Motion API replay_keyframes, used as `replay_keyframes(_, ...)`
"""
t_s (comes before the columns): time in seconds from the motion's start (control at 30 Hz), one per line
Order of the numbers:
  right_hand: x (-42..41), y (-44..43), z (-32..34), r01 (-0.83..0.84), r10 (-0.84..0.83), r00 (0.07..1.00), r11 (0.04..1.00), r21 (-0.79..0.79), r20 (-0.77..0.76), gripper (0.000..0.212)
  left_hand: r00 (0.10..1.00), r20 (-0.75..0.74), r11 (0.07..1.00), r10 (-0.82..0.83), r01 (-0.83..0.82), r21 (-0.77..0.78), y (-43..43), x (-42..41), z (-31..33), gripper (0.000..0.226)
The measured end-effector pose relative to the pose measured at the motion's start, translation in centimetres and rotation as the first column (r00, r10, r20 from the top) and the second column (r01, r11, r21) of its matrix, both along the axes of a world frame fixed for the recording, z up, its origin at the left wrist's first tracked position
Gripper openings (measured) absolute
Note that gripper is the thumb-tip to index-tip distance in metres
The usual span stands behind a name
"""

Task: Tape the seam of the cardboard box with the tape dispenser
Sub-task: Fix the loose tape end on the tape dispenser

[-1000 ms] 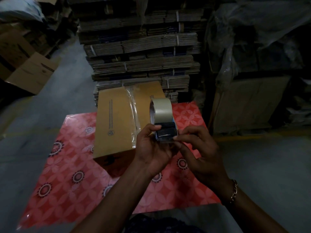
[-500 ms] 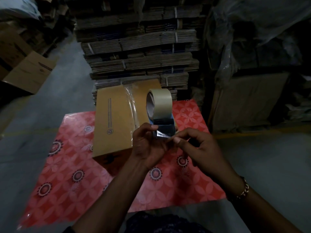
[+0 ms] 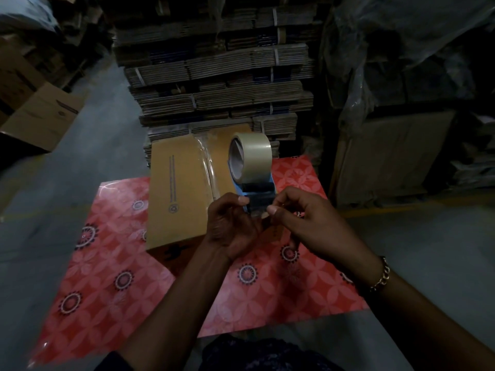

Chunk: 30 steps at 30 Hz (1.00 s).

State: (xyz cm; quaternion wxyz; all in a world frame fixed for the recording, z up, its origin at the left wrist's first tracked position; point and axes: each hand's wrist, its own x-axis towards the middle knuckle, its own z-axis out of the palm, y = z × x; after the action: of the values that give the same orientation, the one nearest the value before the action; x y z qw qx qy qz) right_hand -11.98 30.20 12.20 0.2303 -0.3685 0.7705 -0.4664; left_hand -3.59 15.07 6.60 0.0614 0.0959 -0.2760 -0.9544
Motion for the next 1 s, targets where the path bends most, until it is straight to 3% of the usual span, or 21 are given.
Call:
replay_keyframes(0.1,-0.1,-0.2,0.1,0.002,0.002,0.998,0.999,0.054,-0.064,0.014,1.0,-0.009,1.0,0.0,0.0,-0.008,0.0,0.1,0.2,0.116)
replay_keyframes(0.47,-0.2,-0.9,-0.3,0.049,-0.044,0.995,0.997,0.054,-0.086,0.016,0.996,-0.037,0.987,0.079,-0.084,-0.138,0.0,-0.2,-0.2,0.083)
replay_keyframes(0.6,0.0,-0.8,-0.2,0.047,-0.044,0.996,0.998,0.046,-0.075,0.017,0.99,0.006,0.975,0.14,-0.137,-0.176,0.2,-0.3,-0.5,0.056)
replay_keyframes(0.73,0.3,-0.3,0.5,0.014,-0.015,1.0,1.0,0.028,0.019,0.014,0.977,0.043,0.962,0.21,-0.199,-0.188,0.2,-0.3,-0.9,0.053)
replay_keyframes(0.83,0.1,0.0,1.2,0.027,-0.02,0.983,0.999,-0.035,0.183,0.007,0.97,0.059,0.961,0.237,-0.225,-0.161,-0.1,-0.1,-1.1,0.059)
replay_keyframes(0.9,-0.2,0.3,1.6,0.075,-0.049,0.952,0.994,-0.075,0.301,0.017,0.969,0.051,0.958,0.242,-0.23,-0.171,-0.2,0.1,-1.0,0.058)
replay_keyframes(1.0,-0.2,0.7,1.1,0.127,-0.091,0.928,0.989,-0.077,0.36,0.024,0.968,0.046,0.96,0.247,-0.237,-0.151,-0.3,0.3,-1.1,0.054)
